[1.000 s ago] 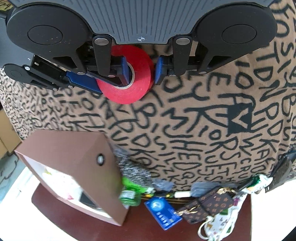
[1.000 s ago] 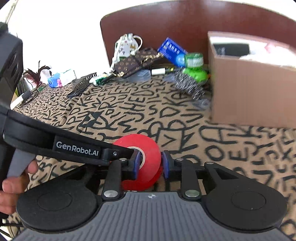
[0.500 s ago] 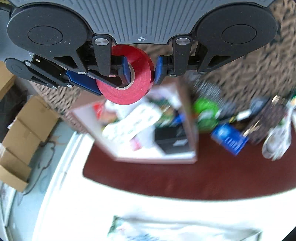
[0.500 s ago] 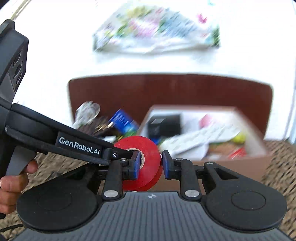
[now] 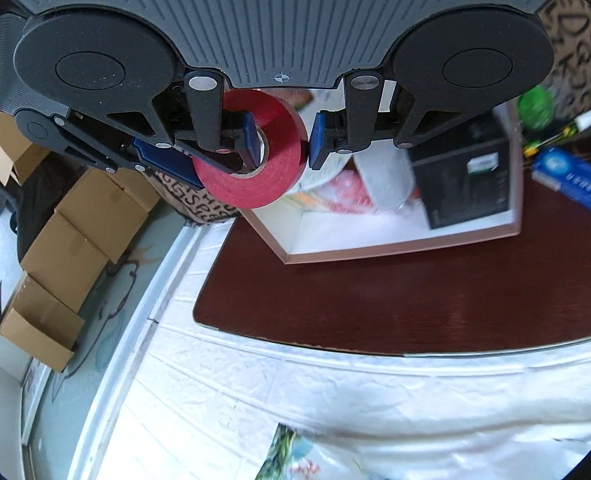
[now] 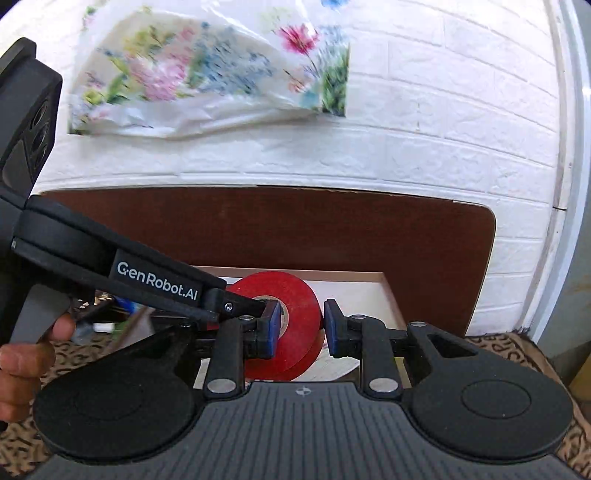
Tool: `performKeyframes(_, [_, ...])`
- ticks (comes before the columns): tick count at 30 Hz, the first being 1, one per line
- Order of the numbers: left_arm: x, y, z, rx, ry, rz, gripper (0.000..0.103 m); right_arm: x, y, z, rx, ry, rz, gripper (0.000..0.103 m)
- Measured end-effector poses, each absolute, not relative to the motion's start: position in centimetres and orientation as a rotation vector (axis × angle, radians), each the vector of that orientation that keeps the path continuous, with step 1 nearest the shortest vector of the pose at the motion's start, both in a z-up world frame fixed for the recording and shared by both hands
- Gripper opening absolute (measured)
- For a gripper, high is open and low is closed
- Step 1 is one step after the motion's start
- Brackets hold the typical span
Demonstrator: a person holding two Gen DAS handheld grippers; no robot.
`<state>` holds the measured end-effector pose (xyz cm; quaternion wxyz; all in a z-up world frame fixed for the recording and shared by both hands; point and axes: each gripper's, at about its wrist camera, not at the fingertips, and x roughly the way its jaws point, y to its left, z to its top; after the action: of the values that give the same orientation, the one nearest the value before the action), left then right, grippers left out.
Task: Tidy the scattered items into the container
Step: 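Carry the red tape roll with the left gripper into the box and release, then withdraw the left gripper and move it to the steel wool scrubber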
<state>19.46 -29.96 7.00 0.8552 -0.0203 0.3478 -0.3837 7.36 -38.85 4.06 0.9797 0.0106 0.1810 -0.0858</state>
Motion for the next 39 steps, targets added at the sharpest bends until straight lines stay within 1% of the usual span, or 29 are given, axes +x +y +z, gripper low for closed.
performKeyframes(12, [27.5, -36.0, 3.7, -0.036, 0.782, -0.818, 0.036, 14.6, -45.6, 1.8, 0.018, 0.437, -0.157, 0.029])
performKeyframes(13, [28.0, -36.3, 3.4, -0.036, 0.789, -0.814, 0.037, 15.2, -45.9, 1.6, 0.016, 0.448, -0.157, 0.029])
performKeyframes(15, [28.9, -36.7, 2.8, -0.034, 0.805, -0.807, 0.047, 16.4, -46.4, 1.1, 0.018, 0.478, -0.150, 0.030])
performKeyframes(16, [29.2, -36.6, 2.7, -0.038, 0.817, -0.807, 0.060, 16.7, -46.6, 1.0, 0.017, 0.487, -0.157, 0.034])
performKeyframes(17, [29.4, -36.3, 2.6, -0.054, 0.826, -0.812, 0.069, 16.7, -46.7, 0.9, 0.007, 0.483, -0.181, 0.050])
performKeyframes(18, [29.5, -35.7, 2.6, -0.075, 0.824, -0.797, 0.087, 16.6, -46.6, 0.9, -0.014, 0.470, -0.215, 0.058])
performKeyframes(19, [29.4, -35.0, 2.6, -0.097, 0.806, -0.776, 0.100, 16.2, -46.6, 0.9, -0.032, 0.448, -0.237, 0.070])
performKeyframes(20, [29.1, -34.3, 2.7, -0.119, 0.772, -0.767, 0.103, 15.8, -46.6, 1.0, -0.039, 0.427, -0.241, 0.074])
performKeyframes(24, [27.3, -33.0, 3.3, -0.062, 0.690, -0.780, 0.103, 14.5, -46.3, 1.1, -0.015, 0.437, -0.236, 0.076])
performKeyframes(26, [26.0, -32.8, 3.4, 0.001, 0.677, -0.779, 0.103, 13.9, -45.4, 0.8, -0.033, 0.456, -0.247, 0.090])
performKeyframes(31, [22.5, -32.5, 3.1, 0.151, 0.587, -0.732, 0.103, 12.3, -43.4, 0.2, -0.071, 0.489, -0.273, 0.101])
performKeyframes(39, [19.0, -31.4, 4.1, 0.217, 0.561, -0.702, 0.103, 10.1, -41.0, 0.4, -0.101, 0.510, -0.276, 0.102])
